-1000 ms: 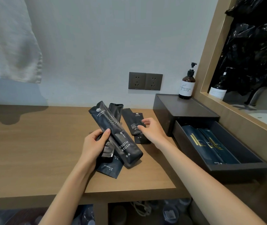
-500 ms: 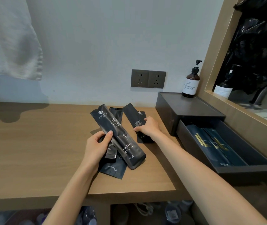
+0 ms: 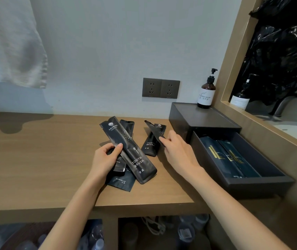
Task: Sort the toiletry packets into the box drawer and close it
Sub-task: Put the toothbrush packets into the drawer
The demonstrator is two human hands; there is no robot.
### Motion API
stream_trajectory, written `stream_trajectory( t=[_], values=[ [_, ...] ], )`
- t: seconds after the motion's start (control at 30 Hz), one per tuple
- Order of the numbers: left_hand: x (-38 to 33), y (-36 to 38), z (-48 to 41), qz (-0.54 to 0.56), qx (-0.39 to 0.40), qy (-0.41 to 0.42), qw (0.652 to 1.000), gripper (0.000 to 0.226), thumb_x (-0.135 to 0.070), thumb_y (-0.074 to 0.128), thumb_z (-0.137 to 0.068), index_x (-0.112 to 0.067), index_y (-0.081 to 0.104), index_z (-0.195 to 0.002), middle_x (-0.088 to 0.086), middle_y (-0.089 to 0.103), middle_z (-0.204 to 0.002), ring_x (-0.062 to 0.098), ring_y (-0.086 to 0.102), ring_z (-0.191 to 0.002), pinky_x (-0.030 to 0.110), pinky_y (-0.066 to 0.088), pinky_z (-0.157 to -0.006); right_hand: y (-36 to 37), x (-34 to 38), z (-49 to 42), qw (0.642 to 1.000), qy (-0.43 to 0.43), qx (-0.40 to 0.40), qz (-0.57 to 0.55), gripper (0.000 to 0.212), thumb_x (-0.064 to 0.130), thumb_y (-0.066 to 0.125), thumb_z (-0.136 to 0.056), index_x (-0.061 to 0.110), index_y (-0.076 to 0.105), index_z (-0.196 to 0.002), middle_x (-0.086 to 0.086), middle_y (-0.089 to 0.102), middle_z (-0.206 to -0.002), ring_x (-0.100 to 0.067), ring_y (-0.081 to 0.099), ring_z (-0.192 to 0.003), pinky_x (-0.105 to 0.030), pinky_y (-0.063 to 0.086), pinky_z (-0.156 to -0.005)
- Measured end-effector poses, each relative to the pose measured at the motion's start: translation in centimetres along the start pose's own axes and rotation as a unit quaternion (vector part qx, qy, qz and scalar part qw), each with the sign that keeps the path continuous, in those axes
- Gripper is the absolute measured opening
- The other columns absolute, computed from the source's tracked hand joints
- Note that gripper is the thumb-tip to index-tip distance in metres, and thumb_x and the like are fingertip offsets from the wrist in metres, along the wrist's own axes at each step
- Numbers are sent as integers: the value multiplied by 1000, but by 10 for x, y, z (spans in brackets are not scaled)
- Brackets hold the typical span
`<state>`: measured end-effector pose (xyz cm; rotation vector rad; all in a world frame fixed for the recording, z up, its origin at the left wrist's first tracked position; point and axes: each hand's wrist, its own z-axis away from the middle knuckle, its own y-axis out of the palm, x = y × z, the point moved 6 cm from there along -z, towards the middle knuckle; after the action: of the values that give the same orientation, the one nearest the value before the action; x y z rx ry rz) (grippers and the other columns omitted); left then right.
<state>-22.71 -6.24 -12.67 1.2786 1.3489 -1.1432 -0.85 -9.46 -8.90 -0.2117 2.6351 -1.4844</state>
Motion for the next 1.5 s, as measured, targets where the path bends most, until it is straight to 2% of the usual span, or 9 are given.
stream_trajectory(
  t=[0.13, 0.3, 0.47, 0.6, 0.73, 0.83, 1.0, 1.2, 1.5],
  values=[
    [0, 0, 2, -1, 4, -3, 1000, 30, -24, 62, -92, 6, 66, -91, 21, 72, -89, 25, 64, -77, 38, 50, -73, 3, 6, 23, 998, -22, 52, 25, 40, 17, 56, -93, 15, 54, -133, -6, 48, -109, -22, 53, -93, -37, 55, -63],
    [-2, -1, 3, -5, 5, -3, 1000, 28, -24, 62, -92, 3, 68, -91, 20, 72, -92, 27, 65, -79, 48, 53, -81, 1, 3, 35, 996, 5, 91, -19, 53, 48, 44, -96, 24, 42, -143, 0, 44, -137, -16, 47, -118, -31, 52, -83],
    [0, -1, 2, -7, 6, -5, 1000, 29, -25, 63, -92, 4, 67, -91, 20, 72, -92, 28, 66, -80, 51, 53, -82, -1, 1, 31, 983, 51, 165, -59, 55, 56, 37, -95, 29, 44, -142, 4, 36, -151, -20, 34, -136, -40, 38, -105],
    [0, -1, 1, -10, 5, -3, 1000, 33, -26, 63, -91, 7, 65, -92, 22, 71, -91, 29, 65, -78, 50, 53, -79, -1, -8, 13, 963, 157, 130, -178, 47, 44, 47, -96, 28, 44, -141, 0, 42, -147, -24, 35, -135, -42, 39, -103],
    [2, -1, 0, -5, 1, 2, 1000, 30, -25, 63, -91, 5, 66, -89, 15, 72, -84, 25, 65, -76, 40, 51, -73, 21, -13, -1, 934, 226, 192, -199, 72, 46, 64, -84, 27, 33, -146, -6, 42, -146, -33, 33, -135, -47, 37, -104],
    [2, 0, 1, -7, 3, 4, 1000, 25, -24, 62, -92, 1, 68, -87, 2, 72, -78, 17, 66, -72, 31, 51, -68, 34, -16, -9, 919, 254, 188, -236, 87, 44, 76, -73, 26, 31, -145, -5, 43, -147, -31, 38, -134, -48, 38, -106],
    [2, 0, -1, -1, 0, 10, 1000, 28, -23, 61, -92, 4, 67, -90, 10, 71, -82, 21, 64, -74, 33, 50, -69, 35, -14, -17, 893, 260, 198, -309, 88, 24, 79, -75, 17, 27, -146, -5, 42, -146, -25, 45, -129, -34, 41, -98],
    [3, 0, -2, 5, 0, 11, 1000, 25, -23, 61, -92, 1, 68, -92, 9, 73, -85, 18, 66, -74, 29, 52, -68, 22, -3, -19, 941, 206, 166, -212, 81, 27, 76, -77, 17, 29, -142, -5, 50, -136, -23, 54, -115, -30, 44, -77],
    [-8, 1, 0, 31, 3, 45, 998, 20, -23, 62, -92, -9, 66, -79, 4, 71, -78, 17, 62, -73, 28, 47, -66, -38, 2, -8, 968, 157, 50, -189, 75, 35, 71, -71, 28, 35, -137, 1, 52, -126, -21, 59, -99, -33, 51, -72]
  ],
)
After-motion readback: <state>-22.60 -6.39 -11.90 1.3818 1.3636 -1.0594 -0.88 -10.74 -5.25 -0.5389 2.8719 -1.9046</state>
